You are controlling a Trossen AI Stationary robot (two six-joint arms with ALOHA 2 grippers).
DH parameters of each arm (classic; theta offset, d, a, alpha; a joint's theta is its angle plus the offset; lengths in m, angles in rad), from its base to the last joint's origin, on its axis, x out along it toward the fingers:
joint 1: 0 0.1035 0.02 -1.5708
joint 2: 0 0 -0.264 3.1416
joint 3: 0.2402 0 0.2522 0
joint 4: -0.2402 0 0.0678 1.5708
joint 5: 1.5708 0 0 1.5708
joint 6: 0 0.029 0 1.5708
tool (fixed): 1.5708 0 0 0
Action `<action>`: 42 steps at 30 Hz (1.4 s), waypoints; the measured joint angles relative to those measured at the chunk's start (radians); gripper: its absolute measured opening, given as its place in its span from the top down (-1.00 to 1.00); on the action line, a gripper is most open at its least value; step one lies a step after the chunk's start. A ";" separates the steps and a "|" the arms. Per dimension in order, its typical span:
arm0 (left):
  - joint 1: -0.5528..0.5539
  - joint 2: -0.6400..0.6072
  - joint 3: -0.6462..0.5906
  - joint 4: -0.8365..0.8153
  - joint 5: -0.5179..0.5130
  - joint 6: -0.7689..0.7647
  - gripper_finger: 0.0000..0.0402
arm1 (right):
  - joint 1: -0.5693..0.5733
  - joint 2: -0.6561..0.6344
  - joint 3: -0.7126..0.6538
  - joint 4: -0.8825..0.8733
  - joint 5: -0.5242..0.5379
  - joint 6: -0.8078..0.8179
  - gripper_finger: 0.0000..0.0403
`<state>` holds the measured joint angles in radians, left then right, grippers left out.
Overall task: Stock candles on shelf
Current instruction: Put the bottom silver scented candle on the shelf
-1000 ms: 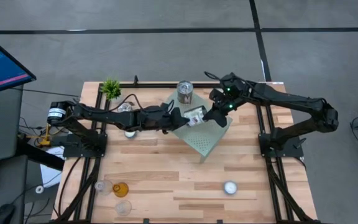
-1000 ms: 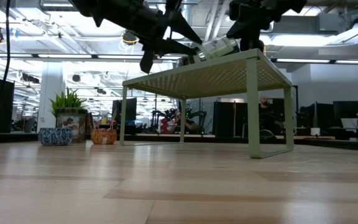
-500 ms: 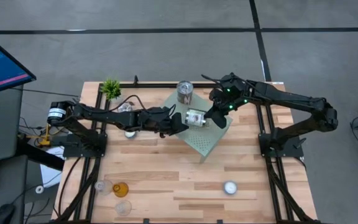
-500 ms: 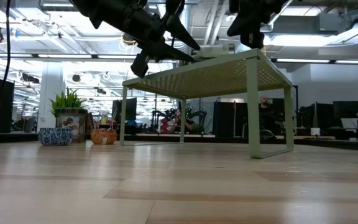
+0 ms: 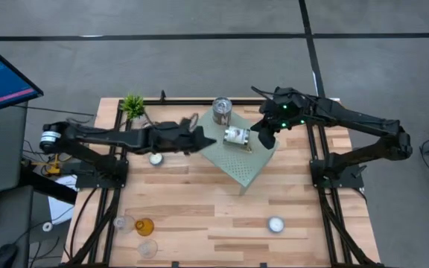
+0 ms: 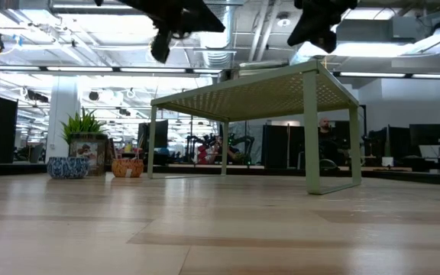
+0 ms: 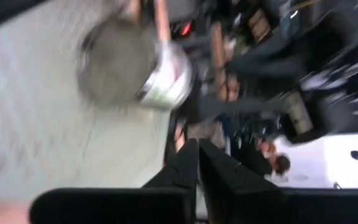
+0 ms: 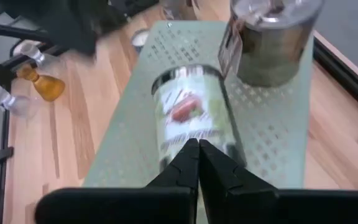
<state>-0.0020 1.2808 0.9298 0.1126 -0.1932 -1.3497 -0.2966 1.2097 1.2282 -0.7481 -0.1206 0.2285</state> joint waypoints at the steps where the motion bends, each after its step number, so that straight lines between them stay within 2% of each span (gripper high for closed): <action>1: 0.006 -0.020 0.000 -0.005 -0.022 0.023 0.96 | 0.000 -0.002 0.000 -0.003 0.001 0.000 1.00; 5: 0.022 -0.042 0.000 -0.022 -0.043 0.090 0.97 | 0.000 0.011 -0.001 -0.022 0.014 -0.002 0.97; 8: 0.021 -0.010 0.000 -0.014 -0.035 0.108 0.93 | -0.003 0.051 -0.018 -0.022 0.047 0.005 0.86; 13: 0.021 0.076 0.000 -0.007 -0.013 0.054 0.78 | -0.014 0.071 -0.022 -0.024 0.123 0.006 0.63; 17: 0.025 0.111 0.000 0.031 -0.024 0.040 0.71 | -0.019 0.021 -0.022 -0.052 0.211 -0.006 0.56; 21: 0.045 0.118 0.000 0.034 -0.072 0.064 0.74 | -0.058 0.000 -0.021 -0.097 0.226 -0.180 0.55; 24: 0.062 0.116 0.000 0.036 -0.098 0.086 0.81 | -0.101 0.006 -0.022 -0.094 0.176 -0.421 0.53; 27: 0.074 0.116 0.000 0.038 -0.099 0.089 0.88 | -0.169 0.018 -0.022 -0.091 0.018 -0.569 0.49; 29: 0.074 0.116 0.000 0.038 -0.099 0.093 0.92 | -0.214 0.022 -0.027 -0.086 -0.064 -0.597 0.45; 31: 0.072 0.116 0.000 0.041 -0.099 0.106 0.95 | -0.247 0.008 -0.066 -0.033 -0.098 -0.606 0.40; 37: 0.070 0.116 0.000 0.045 -0.113 0.115 0.97 | -0.265 -0.092 -0.314 0.291 -0.118 -0.605 0.26; 40: 0.070 0.116 0.000 0.045 -0.114 0.115 0.97 | -0.242 -0.122 -0.388 0.416 -0.118 -0.594 0.24; 42: 0.070 0.116 0.000 0.046 -0.117 0.115 0.98 | -0.231 -0.132 -0.405 0.432 -0.121 -0.595 0.24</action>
<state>0.0681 1.3964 0.9298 0.1589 -0.3103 -1.2343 -0.5279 1.0776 0.8233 -0.3166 -0.2415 -0.3663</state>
